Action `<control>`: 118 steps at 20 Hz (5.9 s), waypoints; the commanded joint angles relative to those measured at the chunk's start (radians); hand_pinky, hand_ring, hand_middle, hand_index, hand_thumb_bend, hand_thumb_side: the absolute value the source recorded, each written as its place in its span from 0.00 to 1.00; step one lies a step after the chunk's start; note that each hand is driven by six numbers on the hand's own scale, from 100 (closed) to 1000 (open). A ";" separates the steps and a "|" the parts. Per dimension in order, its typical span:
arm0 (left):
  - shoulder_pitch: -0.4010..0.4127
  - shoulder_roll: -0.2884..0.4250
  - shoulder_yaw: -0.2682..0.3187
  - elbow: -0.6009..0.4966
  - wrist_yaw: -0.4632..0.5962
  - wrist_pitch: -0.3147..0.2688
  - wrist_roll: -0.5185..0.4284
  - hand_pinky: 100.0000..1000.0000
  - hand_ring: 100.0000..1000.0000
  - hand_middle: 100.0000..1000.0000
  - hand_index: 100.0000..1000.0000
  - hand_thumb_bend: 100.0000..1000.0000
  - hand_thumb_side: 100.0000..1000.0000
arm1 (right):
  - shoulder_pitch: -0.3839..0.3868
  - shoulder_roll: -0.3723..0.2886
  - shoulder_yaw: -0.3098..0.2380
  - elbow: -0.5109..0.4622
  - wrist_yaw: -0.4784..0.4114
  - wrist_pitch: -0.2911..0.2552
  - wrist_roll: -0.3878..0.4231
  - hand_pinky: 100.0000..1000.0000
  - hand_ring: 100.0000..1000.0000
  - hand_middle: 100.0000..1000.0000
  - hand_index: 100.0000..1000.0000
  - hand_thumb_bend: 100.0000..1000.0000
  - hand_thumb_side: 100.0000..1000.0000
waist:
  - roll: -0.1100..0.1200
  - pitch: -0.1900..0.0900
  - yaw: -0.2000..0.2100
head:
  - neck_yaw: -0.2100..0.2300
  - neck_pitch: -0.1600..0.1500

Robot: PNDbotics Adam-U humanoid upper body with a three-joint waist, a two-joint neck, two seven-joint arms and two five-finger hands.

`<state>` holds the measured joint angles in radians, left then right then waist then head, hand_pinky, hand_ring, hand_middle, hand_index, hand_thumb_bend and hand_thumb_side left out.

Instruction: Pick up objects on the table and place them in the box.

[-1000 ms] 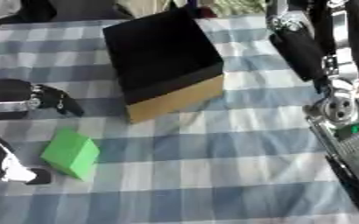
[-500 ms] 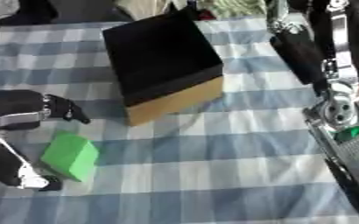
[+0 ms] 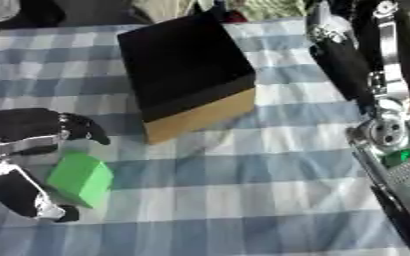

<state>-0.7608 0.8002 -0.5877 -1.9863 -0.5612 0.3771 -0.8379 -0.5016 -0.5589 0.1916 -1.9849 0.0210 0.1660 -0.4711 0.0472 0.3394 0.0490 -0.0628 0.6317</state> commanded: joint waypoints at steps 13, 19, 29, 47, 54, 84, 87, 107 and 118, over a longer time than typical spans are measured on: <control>0.012 0.016 0.010 0.011 -0.012 0.105 -0.069 0.94 0.91 0.86 0.91 0.47 0.08 | -0.007 -0.001 -0.001 -0.015 -0.013 -0.006 0.004 0.84 0.72 0.61 0.78 0.00 0.56 | -0.003 -0.014 -0.002 | 0.001 -0.013; 0.006 -0.003 0.004 0.060 -0.053 0.111 -0.069 0.93 0.90 0.85 0.90 0.44 0.05 | -0.007 0.004 0.001 -0.015 -0.018 -0.012 0.004 0.84 0.72 0.61 0.78 0.00 0.56 | -0.005 -0.012 -0.004 | 0.002 -0.015; 0.006 -0.027 -0.018 0.142 -0.071 0.078 -0.069 0.90 0.86 0.79 0.85 0.31 0.00 | -0.006 0.011 0.001 -0.015 -0.028 -0.018 0.001 0.84 0.72 0.61 0.78 0.00 0.57 | -0.006 -0.008 -0.007 | 0.004 -0.018; -0.002 0.004 0.057 0.030 -0.074 0.126 -0.069 0.82 0.76 0.69 0.76 0.00 0.00 | 0.004 0.019 -0.001 -0.015 -0.028 -0.017 -0.002 0.85 0.73 0.61 0.78 0.00 0.58 | -0.002 -0.018 0.002 | -0.007 -0.021; -0.022 0.025 0.108 -0.013 -0.083 0.122 -0.069 0.81 0.74 0.70 0.76 0.00 0.00 | 0.004 0.017 -0.004 -0.015 -0.022 -0.018 -0.001 0.85 0.73 0.61 0.78 0.00 0.57 | 0.003 -0.021 0.004 | -0.018 -0.024; -0.458 -0.386 0.238 0.572 -0.215 0.052 0.253 0.79 0.74 0.69 0.76 0.00 0.00 | -0.018 0.034 0.011 -0.015 -0.022 -0.015 0.014 0.84 0.72 0.61 0.78 0.00 0.59 | 0.045 -0.014 -0.086 | 0.023 -0.044; -0.464 -0.413 0.239 0.628 -0.194 0.026 0.307 0.79 0.74 0.69 0.77 0.00 0.00 | -0.020 0.034 0.012 -0.015 -0.023 -0.014 0.014 0.84 0.72 0.61 0.78 0.00 0.59 | 0.049 -0.010 -0.093 | 0.026 -0.049; -0.464 -0.458 0.238 0.735 -0.399 -0.092 0.302 0.85 0.87 0.84 0.90 0.90 0.17 | -0.017 0.049 0.014 -0.015 -0.028 -0.015 0.008 0.84 0.72 0.60 0.78 0.00 0.60 | 0.054 -0.009 -0.102 | 0.026 -0.056; -0.435 -0.430 0.260 0.574 -0.309 -0.053 0.346 0.84 0.85 0.81 0.88 0.62 0.12 | -0.013 0.052 0.010 -0.015 -0.023 -0.011 0.009 0.84 0.72 0.61 0.78 0.00 0.59 | 0.049 -0.019 -0.081 | 0.016 -0.044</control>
<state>-1.1794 0.3377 -0.3448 -1.3667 -0.8884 0.3151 -0.4982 -0.5082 -0.4970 0.2096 -1.9849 -0.0025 0.1541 -0.4622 0.1034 0.3496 -0.0318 -0.0434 0.5872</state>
